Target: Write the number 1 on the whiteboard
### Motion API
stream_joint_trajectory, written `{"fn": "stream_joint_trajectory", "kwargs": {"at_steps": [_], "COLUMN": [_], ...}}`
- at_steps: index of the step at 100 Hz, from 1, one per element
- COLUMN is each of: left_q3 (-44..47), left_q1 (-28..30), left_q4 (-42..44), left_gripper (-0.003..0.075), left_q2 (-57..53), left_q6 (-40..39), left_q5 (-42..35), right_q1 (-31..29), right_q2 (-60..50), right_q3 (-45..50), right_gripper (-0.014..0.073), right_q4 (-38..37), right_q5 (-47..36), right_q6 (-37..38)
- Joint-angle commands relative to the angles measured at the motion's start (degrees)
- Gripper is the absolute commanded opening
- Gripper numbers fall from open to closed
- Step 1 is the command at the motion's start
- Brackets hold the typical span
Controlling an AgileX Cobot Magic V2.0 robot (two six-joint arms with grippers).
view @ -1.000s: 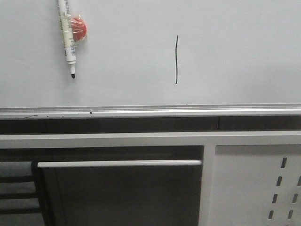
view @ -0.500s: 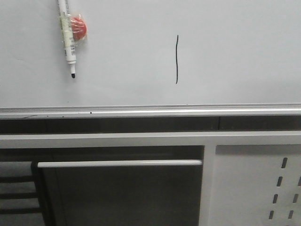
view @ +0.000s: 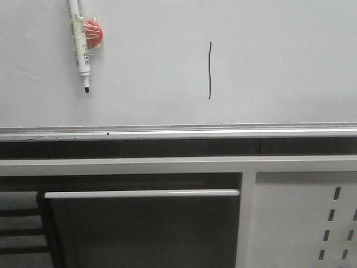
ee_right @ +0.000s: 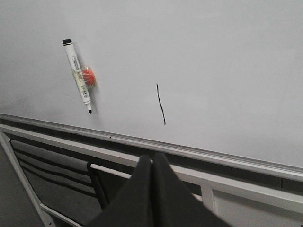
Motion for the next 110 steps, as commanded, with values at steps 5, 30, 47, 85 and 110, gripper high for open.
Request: {"fn": "stream_joint_trajectory", "kwargs": {"at_steps": [5, 30, 47, 85, 110], "left_q3": [-0.93, 1.96, 5.48, 12.19, 12.08], "left_q1": [1.01, 19.74, 32.41, 39.66, 38.38], "left_q4": [6.10, 17.77, 20.26, 20.37, 20.37], "left_gripper": [-0.0020, -0.0020, -0.0020, -0.0020, -0.0020], "left_q2": [0.39, 0.29, -4.25, -9.82, -9.71], "left_q6": [-0.65, -13.05, -17.06, -22.51, -22.51], "left_q5": [-2.66, -0.84, 0.63, 4.23, 4.11], "right_q1": [-0.37, -0.37, -0.37, -0.37, -0.37], "right_q2": [0.47, 0.47, 0.47, 0.59, 0.59], "right_q3": [-1.50, -1.50, -1.50, -1.50, -1.50], "right_gripper": [-0.0064, -0.0064, -0.0064, -0.0064, -0.0064], "right_q4": [1.15, 1.15, 1.15, 1.15, 1.15], "right_q5": [-3.64, -3.64, -3.64, -3.50, -3.40], "right_q6": [-0.22, -0.22, -0.22, -0.22, -0.22]}}
